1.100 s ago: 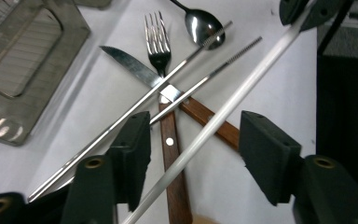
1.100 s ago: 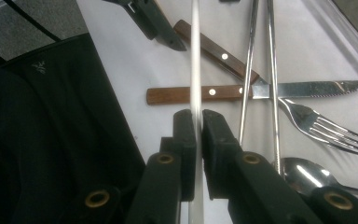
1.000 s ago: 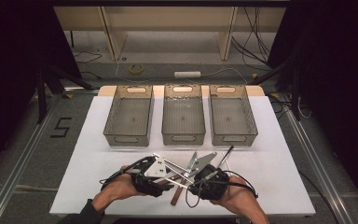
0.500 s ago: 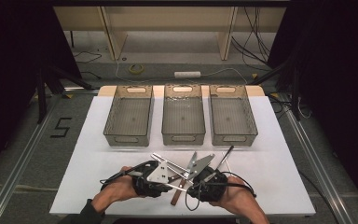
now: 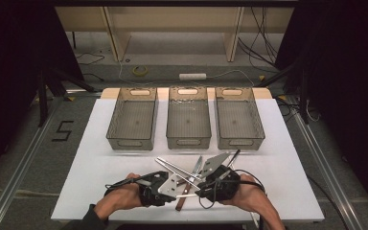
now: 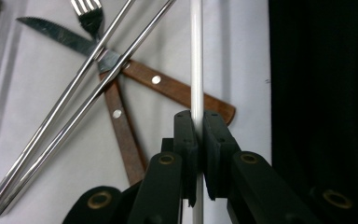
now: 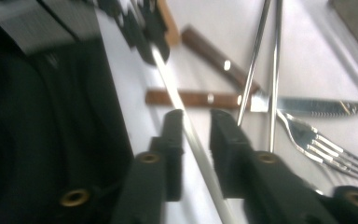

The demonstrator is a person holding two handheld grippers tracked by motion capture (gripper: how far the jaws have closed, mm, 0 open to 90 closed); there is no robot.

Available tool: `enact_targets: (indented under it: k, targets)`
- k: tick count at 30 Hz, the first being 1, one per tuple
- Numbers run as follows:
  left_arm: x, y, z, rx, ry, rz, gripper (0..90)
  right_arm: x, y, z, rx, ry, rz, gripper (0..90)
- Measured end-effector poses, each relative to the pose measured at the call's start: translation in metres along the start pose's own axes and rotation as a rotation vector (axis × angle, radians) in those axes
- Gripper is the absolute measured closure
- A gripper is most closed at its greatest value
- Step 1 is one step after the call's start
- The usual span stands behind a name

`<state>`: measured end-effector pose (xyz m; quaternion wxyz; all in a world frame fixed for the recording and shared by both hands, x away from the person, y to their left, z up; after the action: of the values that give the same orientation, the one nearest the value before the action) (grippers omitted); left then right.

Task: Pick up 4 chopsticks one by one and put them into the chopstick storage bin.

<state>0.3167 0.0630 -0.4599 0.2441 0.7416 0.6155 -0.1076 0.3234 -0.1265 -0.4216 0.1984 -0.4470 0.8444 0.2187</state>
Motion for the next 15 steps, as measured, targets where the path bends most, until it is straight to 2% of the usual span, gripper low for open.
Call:
enact_targets:
  k: [2,3,4,5,7,9,10,11,12,13,15]
  targets:
    - [0.002,0.002,-0.001,-0.010,-0.001,-0.018,84.8,-0.002,-0.004,-0.008,0.003,-0.055,0.059,63.8]
    - [0.003,0.003,-0.001,-0.020,-0.001,-0.032,84.7,-0.003,-0.006,-0.011,0.004,-0.085,0.069,59.6]
    - [0.005,0.005,-0.001,-0.031,-0.001,-0.049,84.7,-0.003,-0.006,-0.011,0.004,-0.085,0.069,59.6]
    - [0.007,0.007,-0.001,-0.045,-0.002,-0.065,84.8,-0.003,-0.007,-0.015,0.006,-0.117,0.089,55.9]
    - [0.009,0.010,-0.003,-0.067,-0.005,-0.092,84.7,-0.004,-0.009,-0.024,0.040,-0.183,0.135,50.5]
    - [0.013,0.014,-0.005,-0.085,-0.004,-0.123,84.7,-0.003,-0.010,-0.026,0.050,-0.197,0.150,48.9]
    - [0.014,0.016,-0.006,-0.096,-0.004,-0.141,84.7,-0.002,-0.011,-0.029,0.077,-0.228,0.174,46.4]
    - [0.016,0.017,-0.007,-0.100,-0.004,-0.158,84.7,-0.002,-0.011,-0.029,0.077,-0.228,0.174,46.4]
    - [0.017,0.019,-0.009,-0.115,-0.003,-0.167,84.7,-0.001,-0.012,-0.032,0.095,-0.266,0.194,43.7]
    - [0.018,0.020,-0.010,-0.130,-0.013,-0.188,84.7,-0.001,-0.012,-0.032,0.095,-0.266,0.194,43.7]
    - [0.020,0.023,-0.013,-0.149,-0.019,-0.216,84.7,0.000,-0.012,-0.036,0.112,-0.304,0.210,42.1]
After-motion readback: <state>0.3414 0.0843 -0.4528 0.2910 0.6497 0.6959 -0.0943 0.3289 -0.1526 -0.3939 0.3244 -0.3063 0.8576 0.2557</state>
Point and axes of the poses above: each handheld gripper's, and its own axes: z roughly forward along the jaws, x roughly out of its underside, y roughly to its left, the point moved 3 cm from there along z, roughly forward along the jaws, and after that the axes turned 13 degrees about z, right-handed, at the moved point
